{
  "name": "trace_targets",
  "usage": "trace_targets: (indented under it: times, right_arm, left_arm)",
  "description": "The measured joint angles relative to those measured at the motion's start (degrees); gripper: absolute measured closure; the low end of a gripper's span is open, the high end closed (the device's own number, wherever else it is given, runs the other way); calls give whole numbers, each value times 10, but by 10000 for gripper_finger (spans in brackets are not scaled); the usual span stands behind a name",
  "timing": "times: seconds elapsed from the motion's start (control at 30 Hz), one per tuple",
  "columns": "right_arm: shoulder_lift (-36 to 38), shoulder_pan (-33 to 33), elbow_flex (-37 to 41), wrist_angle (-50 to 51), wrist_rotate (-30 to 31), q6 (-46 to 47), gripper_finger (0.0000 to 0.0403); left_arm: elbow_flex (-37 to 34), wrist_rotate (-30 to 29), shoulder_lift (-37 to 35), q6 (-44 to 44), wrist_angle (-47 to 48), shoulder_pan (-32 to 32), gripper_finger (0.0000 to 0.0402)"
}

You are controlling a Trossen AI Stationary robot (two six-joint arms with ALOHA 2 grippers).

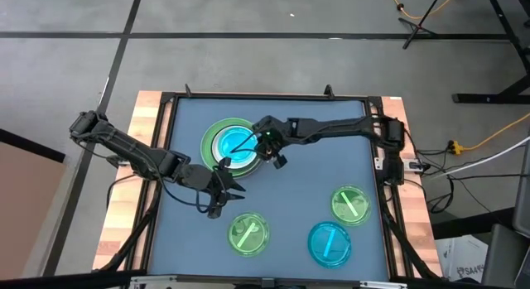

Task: Stack plastic plates
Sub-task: Stack the left light green plate on top of the blue plate

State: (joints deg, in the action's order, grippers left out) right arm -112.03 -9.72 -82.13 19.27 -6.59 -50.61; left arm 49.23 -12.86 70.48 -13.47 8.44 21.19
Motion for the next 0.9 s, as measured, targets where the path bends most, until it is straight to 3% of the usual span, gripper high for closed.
trace_targets:
  times: [0.2, 0.6, 0.77, 0.9]
  right_arm:
    - [81, 0, 0, 105, 15, 17, 329]
    - [248, 0, 9, 333, 10, 161, 329]
    - [313, 9, 43, 361, 24, 222, 329]
    - [367, 38, 83, 371, 72, 267, 329]
  left_arm:
    - [0, -1, 0, -3, 0, 0, 305]
    - [1, -33, 8, -127, -3, 0, 305]
    - [1, -41, 42, -227, -5, -1, 305]
    - [1, -16, 77, -286, -4, 3, 305]
